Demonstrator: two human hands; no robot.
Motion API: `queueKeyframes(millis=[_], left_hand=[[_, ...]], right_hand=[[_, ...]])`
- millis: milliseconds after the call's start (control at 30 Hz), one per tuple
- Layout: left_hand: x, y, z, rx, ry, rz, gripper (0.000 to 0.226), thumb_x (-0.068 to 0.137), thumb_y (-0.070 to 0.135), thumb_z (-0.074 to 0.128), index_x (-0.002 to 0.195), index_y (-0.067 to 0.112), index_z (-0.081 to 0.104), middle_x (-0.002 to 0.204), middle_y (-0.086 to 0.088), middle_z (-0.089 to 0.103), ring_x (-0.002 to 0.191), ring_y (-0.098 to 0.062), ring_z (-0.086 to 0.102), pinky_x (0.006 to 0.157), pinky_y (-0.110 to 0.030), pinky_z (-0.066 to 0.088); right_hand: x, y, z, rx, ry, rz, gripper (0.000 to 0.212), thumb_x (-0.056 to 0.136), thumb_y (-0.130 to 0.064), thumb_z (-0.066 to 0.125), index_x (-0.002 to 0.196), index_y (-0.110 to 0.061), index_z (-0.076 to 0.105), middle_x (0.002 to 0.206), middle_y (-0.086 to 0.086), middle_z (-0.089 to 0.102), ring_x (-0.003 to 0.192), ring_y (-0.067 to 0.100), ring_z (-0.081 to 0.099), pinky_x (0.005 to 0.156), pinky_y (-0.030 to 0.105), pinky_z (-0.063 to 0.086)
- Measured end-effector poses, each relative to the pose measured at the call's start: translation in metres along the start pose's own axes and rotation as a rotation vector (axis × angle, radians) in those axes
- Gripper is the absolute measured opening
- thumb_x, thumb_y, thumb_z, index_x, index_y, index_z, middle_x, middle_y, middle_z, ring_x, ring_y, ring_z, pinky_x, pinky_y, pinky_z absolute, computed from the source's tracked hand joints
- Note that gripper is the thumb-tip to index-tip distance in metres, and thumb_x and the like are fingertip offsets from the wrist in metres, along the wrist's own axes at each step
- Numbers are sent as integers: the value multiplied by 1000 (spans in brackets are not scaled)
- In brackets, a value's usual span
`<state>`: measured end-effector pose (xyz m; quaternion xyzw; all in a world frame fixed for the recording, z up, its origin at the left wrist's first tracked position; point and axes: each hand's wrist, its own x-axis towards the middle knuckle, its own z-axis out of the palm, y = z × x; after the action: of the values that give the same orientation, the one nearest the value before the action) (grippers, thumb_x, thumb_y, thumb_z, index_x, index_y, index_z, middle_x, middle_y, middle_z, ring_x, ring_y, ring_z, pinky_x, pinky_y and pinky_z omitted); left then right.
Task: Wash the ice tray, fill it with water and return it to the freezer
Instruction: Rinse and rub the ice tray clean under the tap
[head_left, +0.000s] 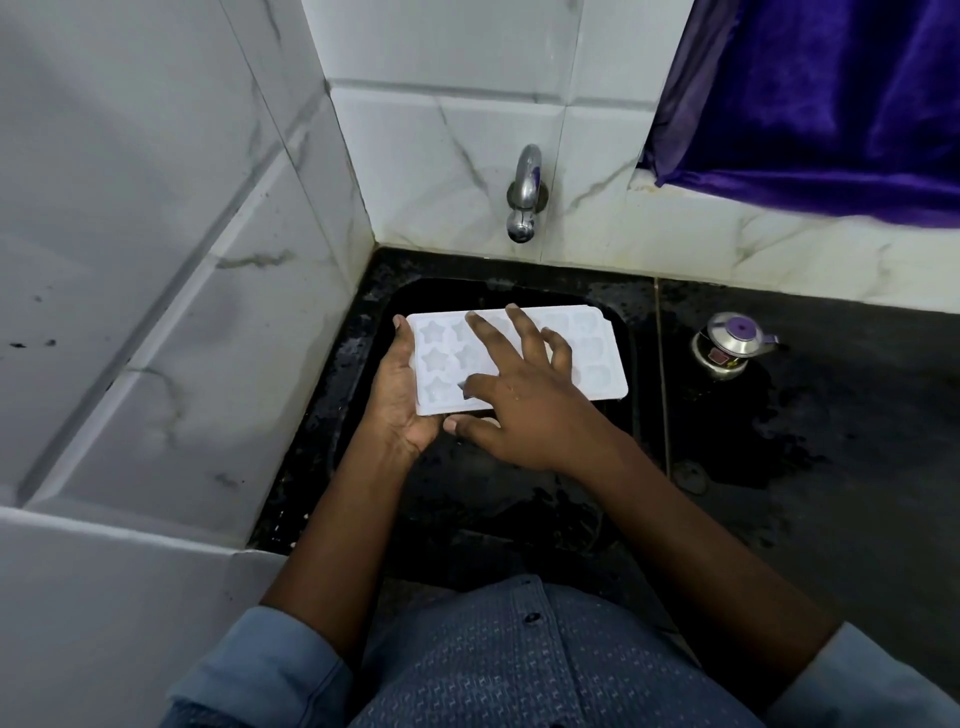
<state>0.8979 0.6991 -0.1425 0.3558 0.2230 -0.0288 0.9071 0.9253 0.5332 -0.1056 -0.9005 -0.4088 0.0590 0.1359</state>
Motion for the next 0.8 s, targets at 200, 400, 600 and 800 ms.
queueKeyframes(millis=[200, 400, 600, 800], left_hand=[[-3, -1, 2, -19, 23, -17, 83, 102, 74, 34, 144, 8, 60, 138, -22, 67, 120, -39, 70, 88, -53, 63], [-8, -1, 8, -55, 35, -13, 76, 105, 69, 32, 129, 7, 68, 125, -21, 74, 103, -36, 78, 70, -48, 65], [-8, -5, 4, -9, 66, -14, 78, 105, 70, 29, 130, 6, 65, 122, -22, 75, 101, -35, 78, 69, -46, 65], [-8, -8, -4, -23, 77, -25, 79, 103, 72, 36, 138, 7, 62, 126, -23, 73, 106, -38, 76, 75, -50, 65]], right_hand=[[-1, -2, -2, -15, -39, 15, 49, 94, -70, 52, 123, -35, 71, 176, 1, 2, 159, 35, -15, 122, 62, -4], [-2, -5, -5, -28, -78, 55, 51, 96, -70, 50, 132, -38, 67, 176, 1, -1, 159, 35, -16, 122, 64, -7], [-2, -11, -4, 57, 49, 23, 40, 97, -65, 52, 112, -33, 72, 175, 1, 11, 160, 36, -7, 123, 61, 0], [2, -19, 0, 40, -45, 7, 38, 97, -64, 52, 124, -39, 64, 176, 1, -2, 159, 37, -14, 122, 64, -1]])
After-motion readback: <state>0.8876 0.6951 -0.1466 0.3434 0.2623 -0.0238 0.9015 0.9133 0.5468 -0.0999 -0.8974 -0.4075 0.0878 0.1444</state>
